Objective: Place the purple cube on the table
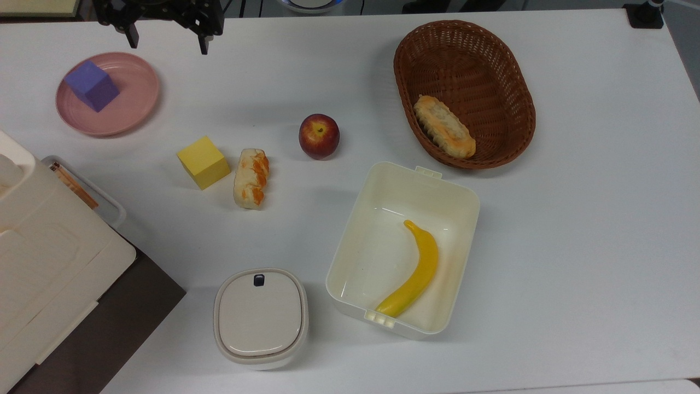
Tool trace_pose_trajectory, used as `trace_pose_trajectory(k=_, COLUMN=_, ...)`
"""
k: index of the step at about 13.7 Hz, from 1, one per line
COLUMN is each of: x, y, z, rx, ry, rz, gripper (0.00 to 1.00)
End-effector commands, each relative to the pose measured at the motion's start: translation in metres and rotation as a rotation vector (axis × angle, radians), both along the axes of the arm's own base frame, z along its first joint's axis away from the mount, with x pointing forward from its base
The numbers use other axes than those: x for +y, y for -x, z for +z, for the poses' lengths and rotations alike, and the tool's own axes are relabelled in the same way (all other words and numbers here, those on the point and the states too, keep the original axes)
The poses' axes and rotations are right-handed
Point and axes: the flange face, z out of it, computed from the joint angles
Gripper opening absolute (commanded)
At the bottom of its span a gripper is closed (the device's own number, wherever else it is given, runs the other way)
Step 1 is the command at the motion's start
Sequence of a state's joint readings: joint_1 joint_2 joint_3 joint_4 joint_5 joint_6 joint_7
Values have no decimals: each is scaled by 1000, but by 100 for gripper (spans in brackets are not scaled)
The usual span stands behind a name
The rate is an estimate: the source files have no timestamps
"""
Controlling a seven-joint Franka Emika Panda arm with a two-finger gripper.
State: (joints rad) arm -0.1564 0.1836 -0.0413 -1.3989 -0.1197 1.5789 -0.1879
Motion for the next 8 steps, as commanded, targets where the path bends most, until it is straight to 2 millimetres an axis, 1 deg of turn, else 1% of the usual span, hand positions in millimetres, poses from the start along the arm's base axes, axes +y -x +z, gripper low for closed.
trace_pose_trajectory(k=1, x=-1, y=10, z=12, rx=-16, ry=-56, rz=8, gripper=100)
trace_pose_trajectory(k=8, x=-3, y=11, z=13, rx=-17, ry=-56, rz=11, gripper=100)
